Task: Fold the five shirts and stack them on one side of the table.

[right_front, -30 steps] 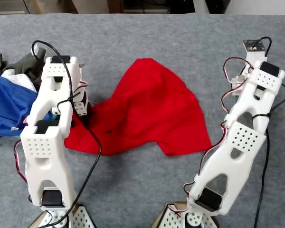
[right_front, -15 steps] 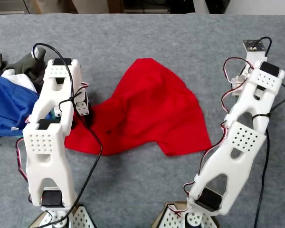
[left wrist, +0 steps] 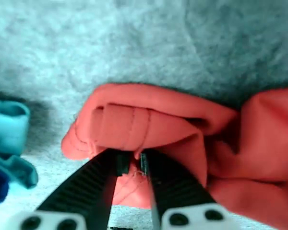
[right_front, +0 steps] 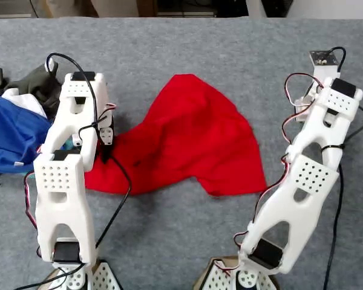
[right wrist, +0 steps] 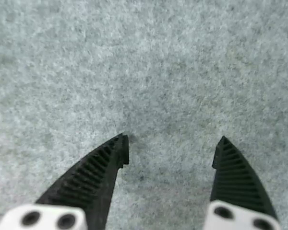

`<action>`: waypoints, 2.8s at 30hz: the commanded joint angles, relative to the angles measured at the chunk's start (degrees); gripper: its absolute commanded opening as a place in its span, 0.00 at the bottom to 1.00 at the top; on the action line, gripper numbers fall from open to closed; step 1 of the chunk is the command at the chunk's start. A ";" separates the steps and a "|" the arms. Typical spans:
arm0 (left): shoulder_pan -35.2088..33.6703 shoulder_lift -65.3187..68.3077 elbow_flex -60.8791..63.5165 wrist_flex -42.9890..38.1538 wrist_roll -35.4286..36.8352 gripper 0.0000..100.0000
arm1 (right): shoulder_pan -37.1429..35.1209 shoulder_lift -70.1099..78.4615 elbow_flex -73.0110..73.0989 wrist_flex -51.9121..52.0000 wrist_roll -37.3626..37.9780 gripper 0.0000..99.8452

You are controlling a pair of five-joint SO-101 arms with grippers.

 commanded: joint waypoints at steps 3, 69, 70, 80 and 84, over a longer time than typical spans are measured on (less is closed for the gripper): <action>0.18 -0.57 -3.43 0.88 0.62 0.02 | -0.31 -0.22 -2.42 -0.97 0.44 0.29; -13.54 -23.16 11.25 -14.15 29.45 0.14 | -0.31 -0.22 -2.51 -1.05 0.44 0.29; -13.27 -22.20 10.29 -12.84 29.45 0.14 | -0.31 -0.22 -2.51 -1.05 0.44 0.29; -12.84 -10.68 -7.12 -1.76 32.62 0.14 | -0.31 -0.22 -2.51 -1.05 0.44 0.29; -12.57 -6.20 -13.71 0.79 32.70 0.16 | -0.31 -0.22 -2.51 -1.05 0.44 0.29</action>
